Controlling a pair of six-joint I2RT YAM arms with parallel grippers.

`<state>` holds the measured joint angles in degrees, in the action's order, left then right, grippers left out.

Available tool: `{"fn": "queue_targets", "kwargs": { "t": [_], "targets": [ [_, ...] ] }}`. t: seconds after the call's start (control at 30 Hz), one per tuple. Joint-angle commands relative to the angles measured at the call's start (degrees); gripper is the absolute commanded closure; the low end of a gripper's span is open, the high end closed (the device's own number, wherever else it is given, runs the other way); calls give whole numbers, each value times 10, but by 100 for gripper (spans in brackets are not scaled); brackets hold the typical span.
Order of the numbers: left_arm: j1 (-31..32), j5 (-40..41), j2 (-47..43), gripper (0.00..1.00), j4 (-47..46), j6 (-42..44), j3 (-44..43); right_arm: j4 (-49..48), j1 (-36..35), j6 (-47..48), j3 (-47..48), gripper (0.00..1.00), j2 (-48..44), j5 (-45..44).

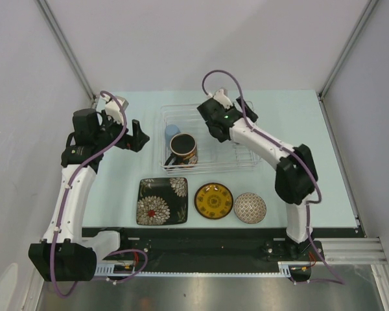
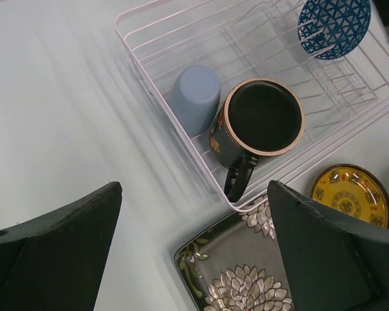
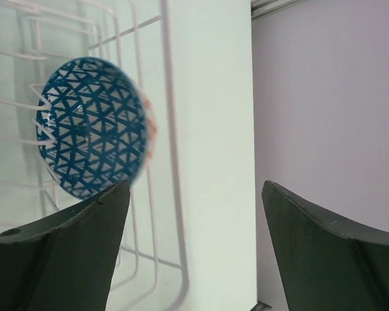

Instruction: Load the mixed dishes into the dish rack

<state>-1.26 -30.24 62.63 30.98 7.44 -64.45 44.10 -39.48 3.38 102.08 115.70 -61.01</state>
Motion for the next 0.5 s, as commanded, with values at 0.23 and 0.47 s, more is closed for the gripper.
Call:
{"fn": "queue_targets", "kwargs": {
  "t": [0.23,0.47],
  "targets": [
    [-5,-8,-7,0,-15,-2,-15,149,-2,-302,-243,18,-387,311],
    [-4,-19,3,0,-22,-17,-21,193,-28,-478,-458,34,-596,432]
  ]
}}
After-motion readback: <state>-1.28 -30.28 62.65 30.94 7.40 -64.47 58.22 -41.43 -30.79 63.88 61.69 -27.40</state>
